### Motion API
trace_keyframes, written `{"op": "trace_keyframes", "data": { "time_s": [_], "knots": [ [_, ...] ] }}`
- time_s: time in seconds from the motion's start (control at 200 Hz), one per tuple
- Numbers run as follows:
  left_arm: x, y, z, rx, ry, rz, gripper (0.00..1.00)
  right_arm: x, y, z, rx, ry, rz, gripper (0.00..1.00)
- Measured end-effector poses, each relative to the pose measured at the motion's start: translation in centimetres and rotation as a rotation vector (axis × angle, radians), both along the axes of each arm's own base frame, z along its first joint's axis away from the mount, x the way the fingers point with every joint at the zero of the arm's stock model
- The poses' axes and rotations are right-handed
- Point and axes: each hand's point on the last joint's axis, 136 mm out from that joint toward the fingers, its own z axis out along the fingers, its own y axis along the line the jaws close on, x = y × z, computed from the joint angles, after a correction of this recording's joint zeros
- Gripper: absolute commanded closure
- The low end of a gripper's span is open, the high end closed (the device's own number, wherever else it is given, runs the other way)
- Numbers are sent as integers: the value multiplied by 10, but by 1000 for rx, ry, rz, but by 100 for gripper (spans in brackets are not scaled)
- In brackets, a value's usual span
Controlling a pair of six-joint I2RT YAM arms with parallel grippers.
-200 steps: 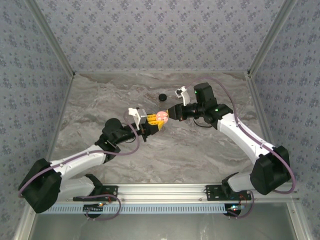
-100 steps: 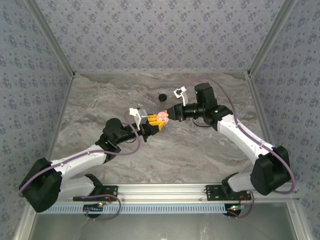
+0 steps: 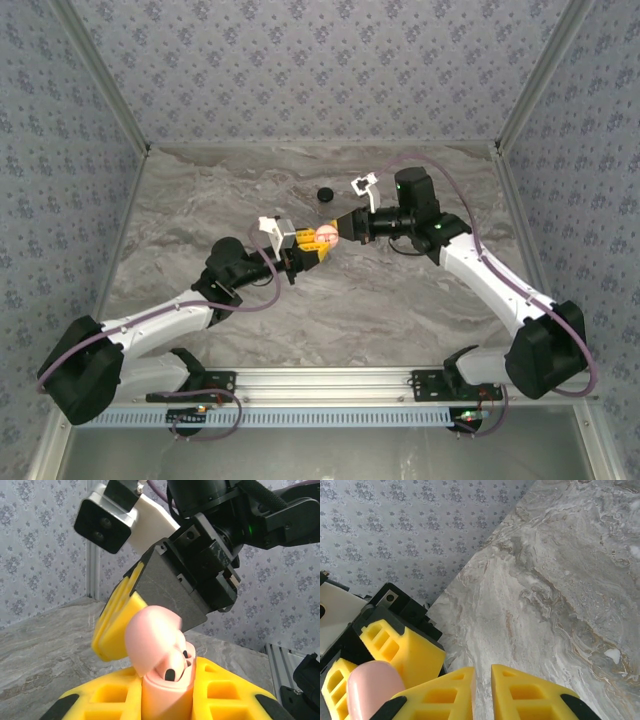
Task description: Insert wireless bluetooth earbuds into charging case
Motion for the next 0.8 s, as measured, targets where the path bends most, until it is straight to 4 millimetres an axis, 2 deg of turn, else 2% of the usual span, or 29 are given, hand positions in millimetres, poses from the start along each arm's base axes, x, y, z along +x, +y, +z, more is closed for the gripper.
{"op": "trace_keyframes", "data": {
  "time_s": [0.215,0.31,0.435,0.65,0.8],
  "knots": [
    [9,3,-4,9,18,52,96,-2,-3,6,0,-22,-7,83],
    [16,5,-13,30,46,91,95,-1,-7,3,-25,-24,-33,83],
    [34,8,-31,78,137,177,95,8,-18,-11,-104,-12,-119,83],
    [67,14,-40,96,268,310,94,26,-42,-35,-237,12,-276,83],
    [91,17,-58,130,408,377,94,33,-55,-44,-289,26,-340,82]
  ]
}}
